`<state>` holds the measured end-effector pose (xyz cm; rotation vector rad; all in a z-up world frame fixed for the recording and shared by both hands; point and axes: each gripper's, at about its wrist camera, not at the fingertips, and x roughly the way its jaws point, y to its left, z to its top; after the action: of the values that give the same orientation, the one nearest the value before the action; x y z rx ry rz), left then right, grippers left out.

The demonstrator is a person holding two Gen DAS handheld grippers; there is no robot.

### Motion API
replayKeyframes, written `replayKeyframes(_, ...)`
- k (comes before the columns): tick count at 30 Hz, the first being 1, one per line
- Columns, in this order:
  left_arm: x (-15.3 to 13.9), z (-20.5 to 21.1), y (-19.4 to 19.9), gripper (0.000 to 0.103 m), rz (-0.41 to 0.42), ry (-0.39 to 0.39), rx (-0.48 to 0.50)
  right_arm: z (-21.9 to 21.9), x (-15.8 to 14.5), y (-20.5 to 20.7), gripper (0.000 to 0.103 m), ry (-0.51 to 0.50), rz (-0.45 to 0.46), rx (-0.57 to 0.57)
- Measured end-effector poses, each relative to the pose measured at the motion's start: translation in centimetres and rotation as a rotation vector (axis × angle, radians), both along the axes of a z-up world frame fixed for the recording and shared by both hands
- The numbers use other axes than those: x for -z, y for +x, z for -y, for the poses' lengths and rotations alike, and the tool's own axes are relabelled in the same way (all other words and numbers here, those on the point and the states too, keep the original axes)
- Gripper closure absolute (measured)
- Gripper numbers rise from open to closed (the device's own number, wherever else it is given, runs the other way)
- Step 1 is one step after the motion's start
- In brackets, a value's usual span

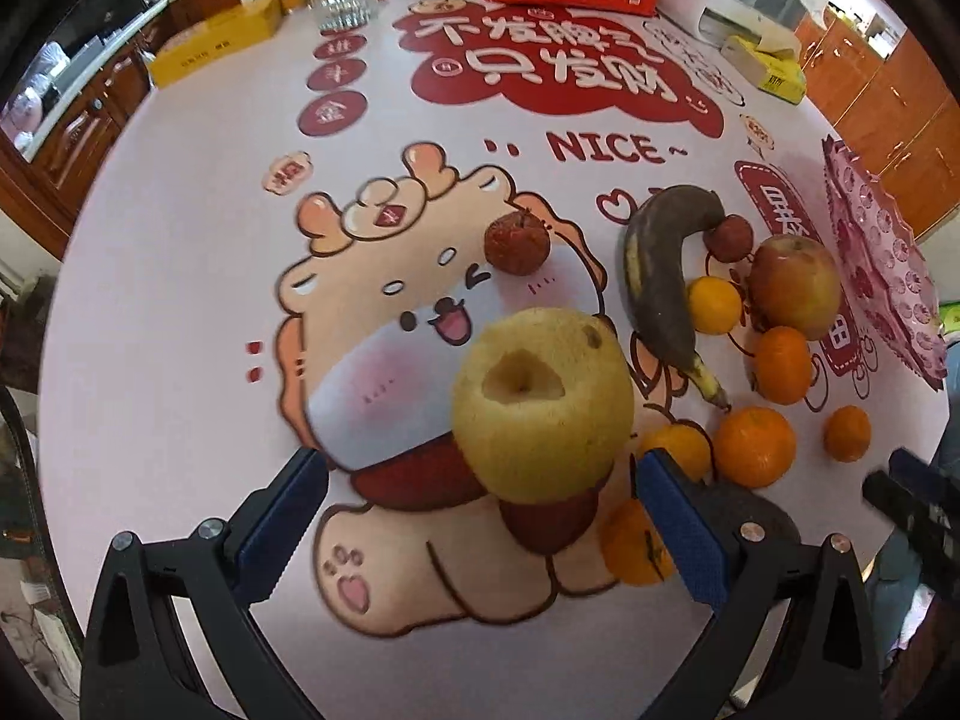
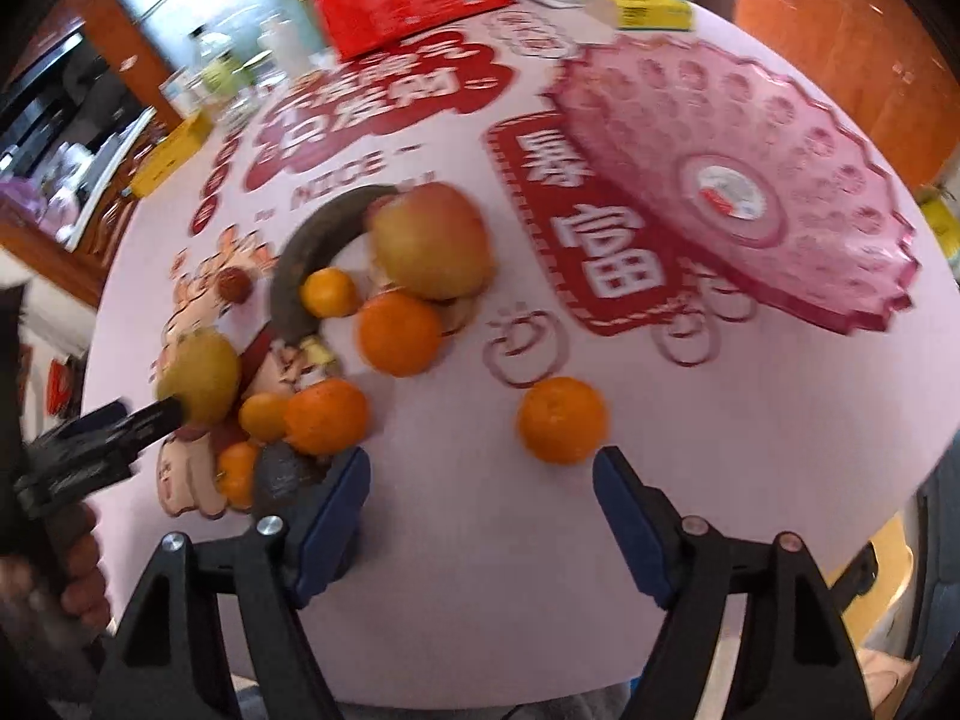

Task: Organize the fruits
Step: 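Grasp the yellow-green pear with the left gripper while the right gripper grasps the avocado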

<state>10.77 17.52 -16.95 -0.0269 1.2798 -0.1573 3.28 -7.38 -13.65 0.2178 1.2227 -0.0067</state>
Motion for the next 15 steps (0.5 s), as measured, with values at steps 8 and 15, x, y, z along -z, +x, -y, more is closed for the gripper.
replayKeyframes(8, 2.3, 1.5, 1.9, 0.008, -0.055, -0.023, 0.041, -6.1, 1.2, -0.4, 0.026, 0.055, -0.024, -0.235)
replayKeyframes(15, 3.3, 2.3, 2.1, 0.026, -0.069, -0.004, 0.07, -8.2, 3.4, 0.4, 0.026, 0.034, -0.075, -0.301)
